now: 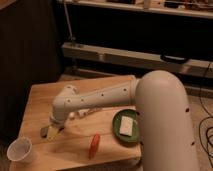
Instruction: Place the eraser in the ceramic cup
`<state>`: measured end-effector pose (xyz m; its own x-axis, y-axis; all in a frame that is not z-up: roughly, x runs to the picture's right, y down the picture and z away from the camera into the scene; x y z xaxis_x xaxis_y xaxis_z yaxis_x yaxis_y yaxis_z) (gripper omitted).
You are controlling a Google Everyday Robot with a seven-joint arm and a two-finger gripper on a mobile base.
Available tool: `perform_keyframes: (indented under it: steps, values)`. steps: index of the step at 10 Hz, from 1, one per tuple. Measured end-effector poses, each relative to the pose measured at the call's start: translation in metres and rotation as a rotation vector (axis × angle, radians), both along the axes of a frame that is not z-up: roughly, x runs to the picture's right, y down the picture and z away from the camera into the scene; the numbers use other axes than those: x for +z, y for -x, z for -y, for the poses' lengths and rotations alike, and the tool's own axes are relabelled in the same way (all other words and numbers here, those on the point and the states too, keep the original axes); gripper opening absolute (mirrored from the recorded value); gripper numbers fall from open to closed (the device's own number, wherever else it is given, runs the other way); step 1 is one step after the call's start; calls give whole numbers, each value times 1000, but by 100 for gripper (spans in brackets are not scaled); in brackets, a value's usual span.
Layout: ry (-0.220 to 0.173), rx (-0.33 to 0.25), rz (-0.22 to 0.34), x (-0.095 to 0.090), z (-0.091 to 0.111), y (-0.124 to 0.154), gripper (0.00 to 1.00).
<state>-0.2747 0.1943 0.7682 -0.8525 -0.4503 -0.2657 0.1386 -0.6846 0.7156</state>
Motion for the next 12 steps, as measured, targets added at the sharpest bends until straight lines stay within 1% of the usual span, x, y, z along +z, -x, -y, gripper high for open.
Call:
perform_keyframes:
  steps: [1, 2, 3, 5, 6, 7, 8, 9, 10, 12]
  values:
    - [-15, 41, 51, 1, 1, -5, 80]
    - [-26, 59, 81, 1, 3, -7, 80]
    - [-32, 56, 91, 0, 4, -8, 80]
    - [-48, 44, 124, -1, 6, -11, 80]
    - [-63, 37, 165, -1, 6, -12, 80]
    - [-84, 15, 243, 1, 10, -15, 80]
    - [-91, -2, 283, 1, 12, -15, 80]
    - [-90, -21, 310, 3, 14, -15, 80]
    - [-90, -39, 324, 4, 16, -15, 80]
    - [-84, -68, 329, 7, 20, -18, 80]
